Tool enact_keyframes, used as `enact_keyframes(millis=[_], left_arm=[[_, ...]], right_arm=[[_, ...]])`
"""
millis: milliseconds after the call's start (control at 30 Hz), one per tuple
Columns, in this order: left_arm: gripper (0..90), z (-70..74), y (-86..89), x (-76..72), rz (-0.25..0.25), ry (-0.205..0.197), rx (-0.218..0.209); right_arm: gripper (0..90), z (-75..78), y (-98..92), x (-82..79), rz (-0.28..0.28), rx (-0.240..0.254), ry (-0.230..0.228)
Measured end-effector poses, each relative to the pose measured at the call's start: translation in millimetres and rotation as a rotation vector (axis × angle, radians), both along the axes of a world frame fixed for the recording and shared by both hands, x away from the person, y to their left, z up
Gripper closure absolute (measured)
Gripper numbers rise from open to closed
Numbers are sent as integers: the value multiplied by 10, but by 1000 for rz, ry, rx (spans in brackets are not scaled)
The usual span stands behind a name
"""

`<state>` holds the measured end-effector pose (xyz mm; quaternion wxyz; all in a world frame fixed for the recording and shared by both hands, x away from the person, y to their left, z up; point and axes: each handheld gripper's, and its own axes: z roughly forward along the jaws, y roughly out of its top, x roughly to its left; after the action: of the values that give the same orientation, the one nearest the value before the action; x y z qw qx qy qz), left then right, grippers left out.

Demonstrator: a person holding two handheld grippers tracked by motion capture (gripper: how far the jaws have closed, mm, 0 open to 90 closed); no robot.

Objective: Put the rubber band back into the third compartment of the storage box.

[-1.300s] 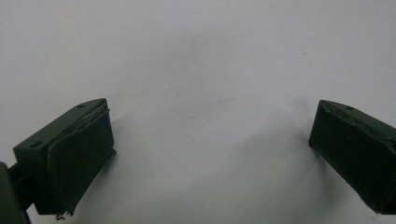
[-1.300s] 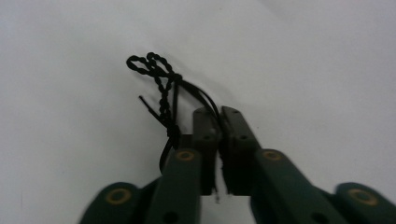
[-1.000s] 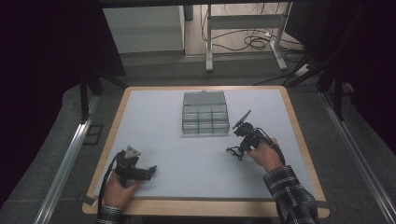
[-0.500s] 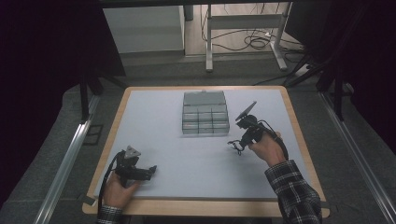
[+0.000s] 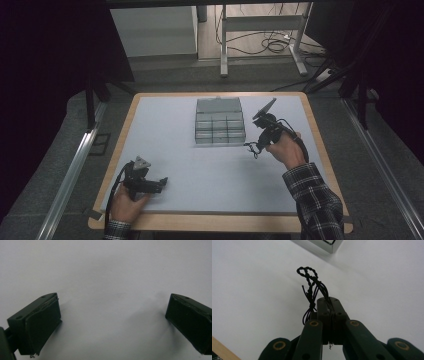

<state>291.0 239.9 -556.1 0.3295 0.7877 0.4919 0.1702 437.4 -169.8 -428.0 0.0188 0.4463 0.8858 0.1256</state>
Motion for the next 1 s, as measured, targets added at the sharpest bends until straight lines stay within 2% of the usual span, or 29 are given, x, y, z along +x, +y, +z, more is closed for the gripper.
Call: enact_keyframes(millis=[367,633,1000], left_arm=[[0,0,0,0,0,0,0],[0,-1,0,1,0,-1,-1],[0,-3,-3,1,4,-2,-3]], right_arm=[[872,150,65,114,-8,-1,3],[872,290,184,246,-6,6,-11],[872,314,289,423,-26,20,-8]])
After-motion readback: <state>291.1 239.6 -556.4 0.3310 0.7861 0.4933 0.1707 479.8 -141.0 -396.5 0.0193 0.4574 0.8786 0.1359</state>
